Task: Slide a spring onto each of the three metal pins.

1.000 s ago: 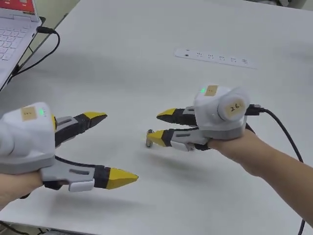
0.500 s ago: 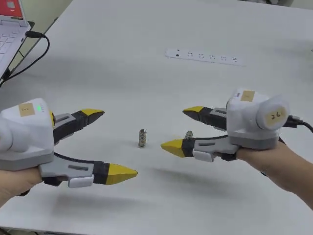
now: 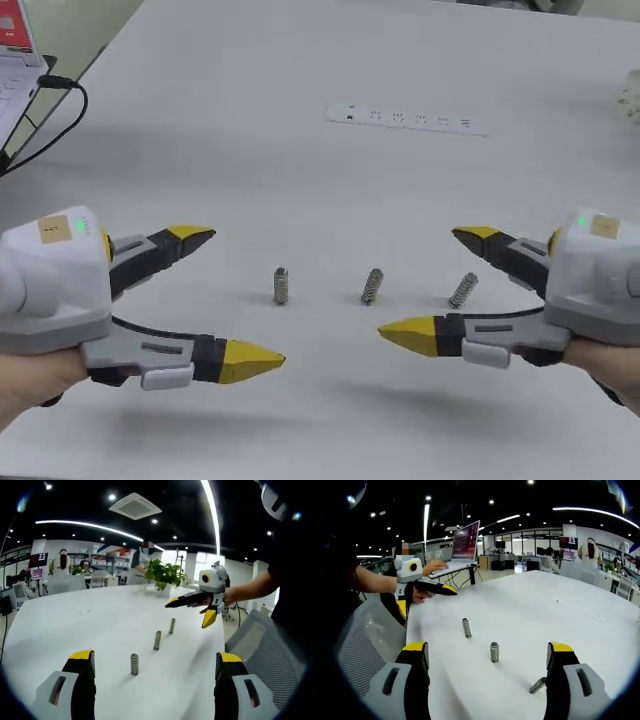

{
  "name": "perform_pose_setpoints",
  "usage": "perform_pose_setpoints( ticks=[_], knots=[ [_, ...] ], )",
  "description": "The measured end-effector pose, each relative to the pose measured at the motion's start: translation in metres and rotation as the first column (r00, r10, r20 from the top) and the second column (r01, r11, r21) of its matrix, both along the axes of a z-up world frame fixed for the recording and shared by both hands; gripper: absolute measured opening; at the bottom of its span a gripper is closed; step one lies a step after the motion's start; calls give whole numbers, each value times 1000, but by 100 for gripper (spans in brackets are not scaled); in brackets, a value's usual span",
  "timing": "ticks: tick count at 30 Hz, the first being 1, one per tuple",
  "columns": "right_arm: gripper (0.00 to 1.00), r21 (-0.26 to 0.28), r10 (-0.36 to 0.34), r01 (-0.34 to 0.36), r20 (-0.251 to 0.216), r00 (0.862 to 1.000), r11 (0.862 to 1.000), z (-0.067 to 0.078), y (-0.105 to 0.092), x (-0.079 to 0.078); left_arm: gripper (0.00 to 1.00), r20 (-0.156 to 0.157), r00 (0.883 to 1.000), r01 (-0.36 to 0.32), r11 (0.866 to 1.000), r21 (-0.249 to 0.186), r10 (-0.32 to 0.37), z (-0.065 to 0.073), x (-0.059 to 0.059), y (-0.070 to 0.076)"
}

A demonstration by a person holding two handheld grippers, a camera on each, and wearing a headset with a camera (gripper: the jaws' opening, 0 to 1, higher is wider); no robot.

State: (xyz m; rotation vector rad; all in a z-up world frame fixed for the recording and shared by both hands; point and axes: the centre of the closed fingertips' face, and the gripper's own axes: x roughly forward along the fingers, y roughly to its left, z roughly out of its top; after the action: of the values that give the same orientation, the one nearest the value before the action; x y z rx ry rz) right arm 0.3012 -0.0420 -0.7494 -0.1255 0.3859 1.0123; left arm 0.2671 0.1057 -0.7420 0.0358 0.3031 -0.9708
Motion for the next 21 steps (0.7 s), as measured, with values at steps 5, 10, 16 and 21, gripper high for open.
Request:
perform_pose_setpoints(
  ticks=[5, 10, 16, 21],
  knots=[
    [99, 35, -45, 45, -23, 999, 998, -5, -24, -9, 98, -3, 1000, 3, 1000, 5, -3, 0, -1, 1],
    [99, -5, -85, 85, -73, 994, 996, -21, -56, -25, 98, -6, 1000, -7, 1000, 4, 7, 1, -1, 5],
    [99, 4, -132, 133, -47, 990, 991, -8, -73, -29, 98, -8, 1000, -12, 1000, 6, 12, 2, -3, 7],
    [99, 0, -137, 137, -23, 990, 991, -2, -72, -28, 98, -3, 1000, -12, 1000, -4, 12, 6, -5, 5]
  ],
)
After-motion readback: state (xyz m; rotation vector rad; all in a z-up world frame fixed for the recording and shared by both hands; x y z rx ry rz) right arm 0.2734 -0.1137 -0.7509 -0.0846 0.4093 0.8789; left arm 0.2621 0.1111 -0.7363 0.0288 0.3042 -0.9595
